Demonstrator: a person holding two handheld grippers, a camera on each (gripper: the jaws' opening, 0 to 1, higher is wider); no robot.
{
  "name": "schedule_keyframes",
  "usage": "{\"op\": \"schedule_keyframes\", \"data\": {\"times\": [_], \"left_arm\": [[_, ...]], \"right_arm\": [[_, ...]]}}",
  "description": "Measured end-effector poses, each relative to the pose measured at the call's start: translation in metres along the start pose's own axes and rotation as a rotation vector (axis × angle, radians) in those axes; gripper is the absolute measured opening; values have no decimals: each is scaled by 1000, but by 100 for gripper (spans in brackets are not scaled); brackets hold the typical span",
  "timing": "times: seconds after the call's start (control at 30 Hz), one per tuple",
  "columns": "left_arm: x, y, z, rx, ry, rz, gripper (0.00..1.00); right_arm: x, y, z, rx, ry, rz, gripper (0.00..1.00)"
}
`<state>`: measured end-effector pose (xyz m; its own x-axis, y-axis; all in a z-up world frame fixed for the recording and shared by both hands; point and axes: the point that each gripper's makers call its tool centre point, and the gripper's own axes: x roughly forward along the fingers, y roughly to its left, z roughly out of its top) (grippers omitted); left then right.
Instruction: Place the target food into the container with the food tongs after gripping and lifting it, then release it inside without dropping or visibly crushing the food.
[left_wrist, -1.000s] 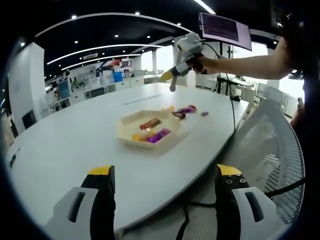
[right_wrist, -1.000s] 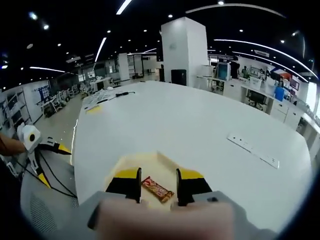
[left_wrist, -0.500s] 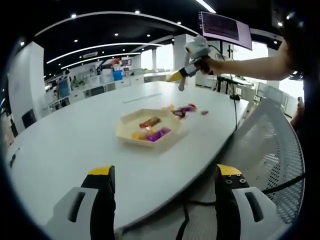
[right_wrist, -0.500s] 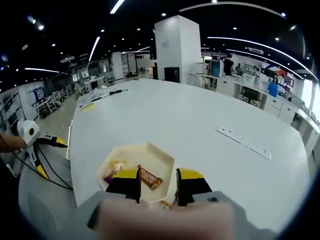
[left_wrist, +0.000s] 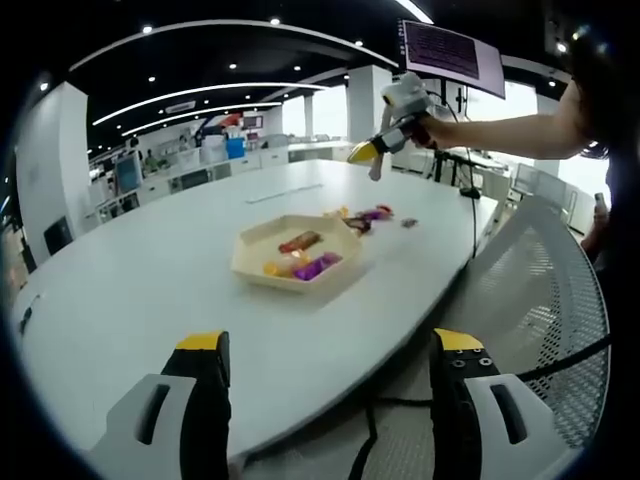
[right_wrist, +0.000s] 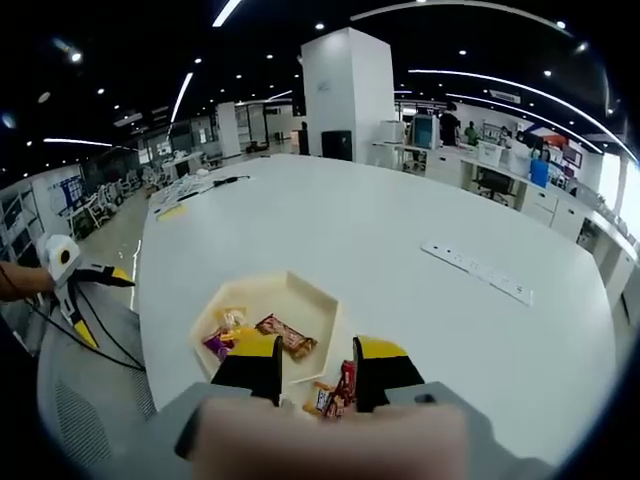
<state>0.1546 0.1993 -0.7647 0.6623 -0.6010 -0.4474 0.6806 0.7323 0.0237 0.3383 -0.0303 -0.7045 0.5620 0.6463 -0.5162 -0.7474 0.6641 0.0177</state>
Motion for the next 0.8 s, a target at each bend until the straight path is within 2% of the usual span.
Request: {"op": "schedule_keyframes", "data": {"times": [0.5, 0.8], "left_arm": [[-2, 2, 6, 12, -42, 30, 82], [-2, -1, 7, 4, -48, 5, 84]], "right_arm": [[-10, -5, -25, 25, 1, -21, 26], [-18, -9, -43, 26, 11, -33, 27]]}}
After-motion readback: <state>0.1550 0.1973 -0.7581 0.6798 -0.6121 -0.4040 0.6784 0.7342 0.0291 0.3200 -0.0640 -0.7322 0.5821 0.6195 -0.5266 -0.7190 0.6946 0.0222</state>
